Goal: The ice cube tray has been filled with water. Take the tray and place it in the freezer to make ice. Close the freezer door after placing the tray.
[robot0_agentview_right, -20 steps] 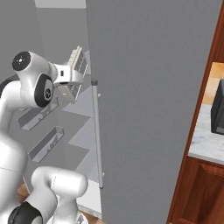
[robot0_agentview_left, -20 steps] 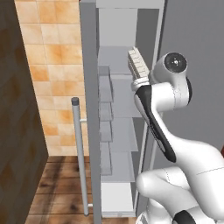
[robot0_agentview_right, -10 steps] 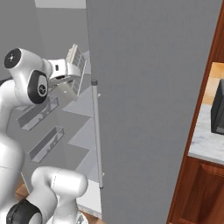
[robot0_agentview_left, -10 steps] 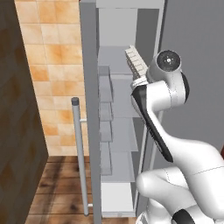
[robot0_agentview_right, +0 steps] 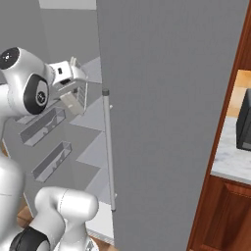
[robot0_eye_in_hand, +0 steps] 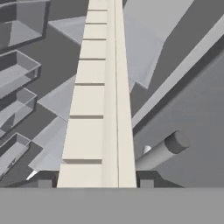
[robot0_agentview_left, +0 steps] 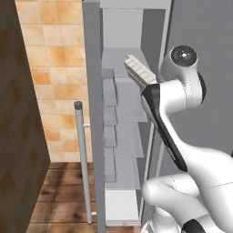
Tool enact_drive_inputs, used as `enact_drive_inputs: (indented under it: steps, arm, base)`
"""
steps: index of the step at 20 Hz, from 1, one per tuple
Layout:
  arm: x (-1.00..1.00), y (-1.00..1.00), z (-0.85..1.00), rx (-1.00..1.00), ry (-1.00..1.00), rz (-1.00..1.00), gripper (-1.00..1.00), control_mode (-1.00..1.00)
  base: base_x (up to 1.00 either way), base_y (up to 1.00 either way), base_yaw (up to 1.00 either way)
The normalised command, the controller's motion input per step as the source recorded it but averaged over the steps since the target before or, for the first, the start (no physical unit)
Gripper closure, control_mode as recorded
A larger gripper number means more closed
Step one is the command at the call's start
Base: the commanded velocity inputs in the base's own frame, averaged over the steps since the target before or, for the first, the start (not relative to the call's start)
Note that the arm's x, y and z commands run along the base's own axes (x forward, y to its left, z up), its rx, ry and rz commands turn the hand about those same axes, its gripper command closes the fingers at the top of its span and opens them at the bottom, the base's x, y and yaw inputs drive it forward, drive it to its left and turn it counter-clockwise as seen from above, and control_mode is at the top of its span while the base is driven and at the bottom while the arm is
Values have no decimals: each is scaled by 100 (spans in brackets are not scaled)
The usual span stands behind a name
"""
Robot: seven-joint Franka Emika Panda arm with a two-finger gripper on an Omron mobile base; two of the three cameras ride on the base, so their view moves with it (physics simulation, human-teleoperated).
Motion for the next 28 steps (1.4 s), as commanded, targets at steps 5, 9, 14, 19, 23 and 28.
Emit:
enact_drive_inputs:
  steps: [5,9,14,19,23,28]
  arm:
    - [-20,0,7,-17,6,11,100,-100]
    - [-7,0,0,-20,0,5,100,-100]
    - [0,0,0,-12,0,0,100,-100]
    - [1,0,1,0,0,0,100,-100]
    - [1,0,2,1,1,0,100,-100]
    - [5,0,2,7,4,0,100,-100]
  base:
    - [0,0,0]
    - [0,0,0]
    - [0,0,0]
    - [0,0,0]
    - [0,0,0]
    - [0,0,0]
